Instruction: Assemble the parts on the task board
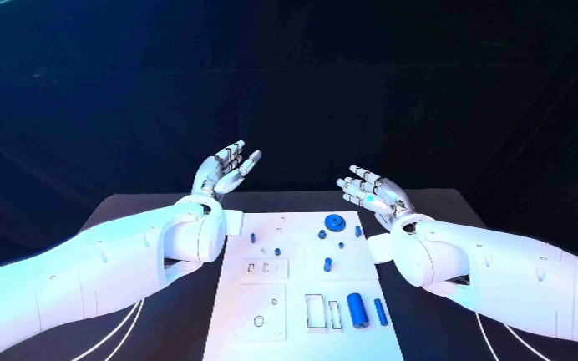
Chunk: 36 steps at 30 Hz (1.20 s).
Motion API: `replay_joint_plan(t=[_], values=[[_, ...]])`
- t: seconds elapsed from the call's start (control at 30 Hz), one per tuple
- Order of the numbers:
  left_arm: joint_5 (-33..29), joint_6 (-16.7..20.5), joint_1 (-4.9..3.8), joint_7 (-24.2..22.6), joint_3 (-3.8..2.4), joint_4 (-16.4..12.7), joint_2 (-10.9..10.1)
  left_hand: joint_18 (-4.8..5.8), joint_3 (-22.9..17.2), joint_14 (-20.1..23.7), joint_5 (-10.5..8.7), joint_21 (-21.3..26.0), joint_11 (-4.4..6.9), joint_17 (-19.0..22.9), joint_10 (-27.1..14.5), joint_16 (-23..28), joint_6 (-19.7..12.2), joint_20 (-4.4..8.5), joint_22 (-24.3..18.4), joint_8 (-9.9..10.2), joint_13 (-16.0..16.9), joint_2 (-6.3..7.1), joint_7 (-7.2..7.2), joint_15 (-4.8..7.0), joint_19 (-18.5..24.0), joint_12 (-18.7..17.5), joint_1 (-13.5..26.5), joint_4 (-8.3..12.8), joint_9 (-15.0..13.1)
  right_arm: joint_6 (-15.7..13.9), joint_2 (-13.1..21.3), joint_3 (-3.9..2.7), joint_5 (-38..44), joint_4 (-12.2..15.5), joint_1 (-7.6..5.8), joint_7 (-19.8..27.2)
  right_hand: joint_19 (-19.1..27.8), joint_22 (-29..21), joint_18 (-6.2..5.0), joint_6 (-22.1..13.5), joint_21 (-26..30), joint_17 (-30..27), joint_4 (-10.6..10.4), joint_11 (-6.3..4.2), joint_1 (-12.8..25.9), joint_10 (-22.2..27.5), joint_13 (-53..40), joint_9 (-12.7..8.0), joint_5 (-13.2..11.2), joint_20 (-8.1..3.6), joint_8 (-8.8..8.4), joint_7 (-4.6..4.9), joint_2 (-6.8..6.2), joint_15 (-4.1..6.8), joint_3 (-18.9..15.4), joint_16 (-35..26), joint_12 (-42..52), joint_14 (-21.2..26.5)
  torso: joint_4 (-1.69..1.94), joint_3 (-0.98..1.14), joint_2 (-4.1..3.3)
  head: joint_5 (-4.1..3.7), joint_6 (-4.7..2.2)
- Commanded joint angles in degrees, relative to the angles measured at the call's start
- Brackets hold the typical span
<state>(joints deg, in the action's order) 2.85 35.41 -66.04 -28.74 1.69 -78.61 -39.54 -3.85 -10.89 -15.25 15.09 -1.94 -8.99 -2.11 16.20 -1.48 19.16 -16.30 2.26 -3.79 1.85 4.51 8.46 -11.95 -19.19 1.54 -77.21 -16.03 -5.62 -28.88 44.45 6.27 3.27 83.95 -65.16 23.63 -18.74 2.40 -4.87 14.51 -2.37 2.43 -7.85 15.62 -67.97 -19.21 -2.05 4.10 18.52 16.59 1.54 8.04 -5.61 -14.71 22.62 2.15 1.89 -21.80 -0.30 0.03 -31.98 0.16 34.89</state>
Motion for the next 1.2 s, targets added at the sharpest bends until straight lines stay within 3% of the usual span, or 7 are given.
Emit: replay_joint_plan(t=[0.03, 0.23, 0.53, 0.7, 0.87, 1.1, 1.2], values=[[1.79, -3.35, -0.08, -0.8, 0.0, 0.02, 0.13, -0.93, -0.13, -0.51, 0.44, -0.35, -0.1, -0.08, 0.54, -0.39, 0.61, -0.19, 0.08, -0.35, 0.07, 0.04, 2.59, -0.2, -0.54, 0.33, -1.62, -0.55, -0.14, 9.78, -0.09, 0.45, 3.64, -0.68, -0.52, -3.18, -1.14, 0.22, -0.8, 0.81, -0.45, 0.2, 0.34, 0.17, -1.6, -1.12, -0.12, 0.17, 0.28, 0.15, 0.47, 9.2, -0.02, -0.22, 0.61, 0.37, 0.28, -1.05, -0.02, 0.01, -0.02, 0.0, 0.01], [1.79, -3.35, -0.08, -0.8, 0.0, 0.02, 0.13, -0.99, 0.33, -0.82, 0.22, -0.41, -0.23, -0.13, 0.72, -0.49, 0.93, -0.36, 0.09, -0.38, 0.1, -0.03, 2.77, -0.55, -0.41, 0.37, -1.5, -0.62, -0.16, 11.74, -0.12, 0.97, 4.2, -1.2, -0.95, -3.85, -6.55, 1.08, -1.5, 4.89, -2.35, 1.04, 3.51, -0.2, -5.25, -6.24, -0.48, 1.04, -0.34, 0.03, 1.48, 9.12, -0.1, 0.44, 2.16, 1.45, 0.77, -6.97, -0.02, 0.01, -0.02, 0.0, 0.01], [2.45, -6.11, -0.3, -1.01, -0.01, -4.64, -5.29, -1.49, 1.93, -4.29, 0.2, -1.08, -1.72, -0.63, 4.86, -1.11, 3.54, -0.37, 0.48, -0.87, 0.43, -0.8, 3.86, -0.28, -3.73, 0.77, -2.4, -0.5, -0.4, 6.48, 2.07, 0.79, 27.36, -1.68, -2.86, -2.77, -16.13, 1.79, -3.96, 19.38, -5.48, 3.52, 8.05, -2.01, -9.43, -26.46, -1.55, 4.13, -1.95, -0.02, 5.41, 8.18, -1.16, 2.94, 4.33, 5.28, 2.45, -26.51, -0.44, 0.05, -2.22, -0.41, 0.75], [2.95, -6.8, -0.56, -1.45, -0.08, -7.25, -7.42, -3.88, 2.77, -19.2, 0.23, -4.75, -3.73, -2.84, 18.76, -4.39, 12.21, -0.35, 2.18, -3.14, 1.36, -1.44, 5.49, -0.41, -20.04, 2.48, -4.11, -0.46, -1.88, 5.15, 1.89, 0.66, 35.38, -2.82, -4.4, -4.28, -27.53, 2.82, -5.76, 32.3, -9.32, 4.36, 9.71, -4.05, -10.42, -36.1, -1.7, 6.53, -2.52, -0.66, 9.05, 6.6, -2.31, 5.26, 6.32, 7.32, 3.35, -33.42, -0.3, 0.26, -3.34, -0.67, 0.6], [4.07, -8.39, -1.0, -0.9, -0.15, -9.22, -9.29, -5.72, 3.05, -29.93, 0.24, -6.65, -4.25, -5.01, 30.59, -6.99, 19.96, -0.29, 2.37, -5.15, 1.96, -1.6, 5.61, 0.37, -24.93, 3.59, -5.39, -0.37, -3.09, 5.47, 1.69, 0.49, 46.62, -3.75, -6.28, -7.83, -35.02, 3.73, -5.66, 36.81, -12.8, 5.32, 10.34, -6.02, -10.1, -42.46, -1.62, 6.91, -3.68, -3.59, 10.48, 4.9, -3.79, 7.81, 7.52, 9.25, 3.0, -40.14, 0.28, 0.4, -4.66, -1.16, 0.62], [4.76, -13.07, -1.55, 1.03, -0.22, -13.18, -12.9, -6.78, 3.13, -37.35, 0.14, -9.61, -2.75, -8.91, 36.64, -10.17, 25.97, 0.64, 2.92, -7.43, 2.32, 0.3, 5.91, 2.49, -31.34, 4.28, -8.11, -0.04, -4.33, 5.9, 1.42, 0.43, 62.56, -3.48, -8.25, -11.95, -39.48, 5.89, -5.5, 39.57, -17.28, 7.64, 10.68, -7.65, -10.28, -46.57, -1.71, 7.33, -4.55, -6.12, 11.28, 3.34, -4.45, 10.17, 5.93, 11.41, 2.02, -46.47, 0.63, 0.57, -6.64, -1.82, 0.57], [4.79, -12.38, -1.63, 1.29, -0.3, -15.75, -14.75, -6.81, 3.46, -44.52, 0.19, -13.1, -1.03, -13.9, 41.62, -14.93, 27.0, 3.24, 4.13, -8.24, 3.18, 1.23, 4.57, 4.97, -37.41, 5.9, -9.59, -0.26, -4.75, 6.69, 1.15, 0.43, 67.77, -3.21, -8.74, -13.65, -42.04, 8.95, -5.19, 40.61, -22.44, 10.24, 11.04, -8.51, -10.87, -48.16, -1.74, 7.55, -4.56, -7.99, 11.41, 2.77, -4.25, 11.84, 3.99, 13.56, 1.76, -51.01, 0.55, 0.65, -7.37, -1.84, 0.39]])
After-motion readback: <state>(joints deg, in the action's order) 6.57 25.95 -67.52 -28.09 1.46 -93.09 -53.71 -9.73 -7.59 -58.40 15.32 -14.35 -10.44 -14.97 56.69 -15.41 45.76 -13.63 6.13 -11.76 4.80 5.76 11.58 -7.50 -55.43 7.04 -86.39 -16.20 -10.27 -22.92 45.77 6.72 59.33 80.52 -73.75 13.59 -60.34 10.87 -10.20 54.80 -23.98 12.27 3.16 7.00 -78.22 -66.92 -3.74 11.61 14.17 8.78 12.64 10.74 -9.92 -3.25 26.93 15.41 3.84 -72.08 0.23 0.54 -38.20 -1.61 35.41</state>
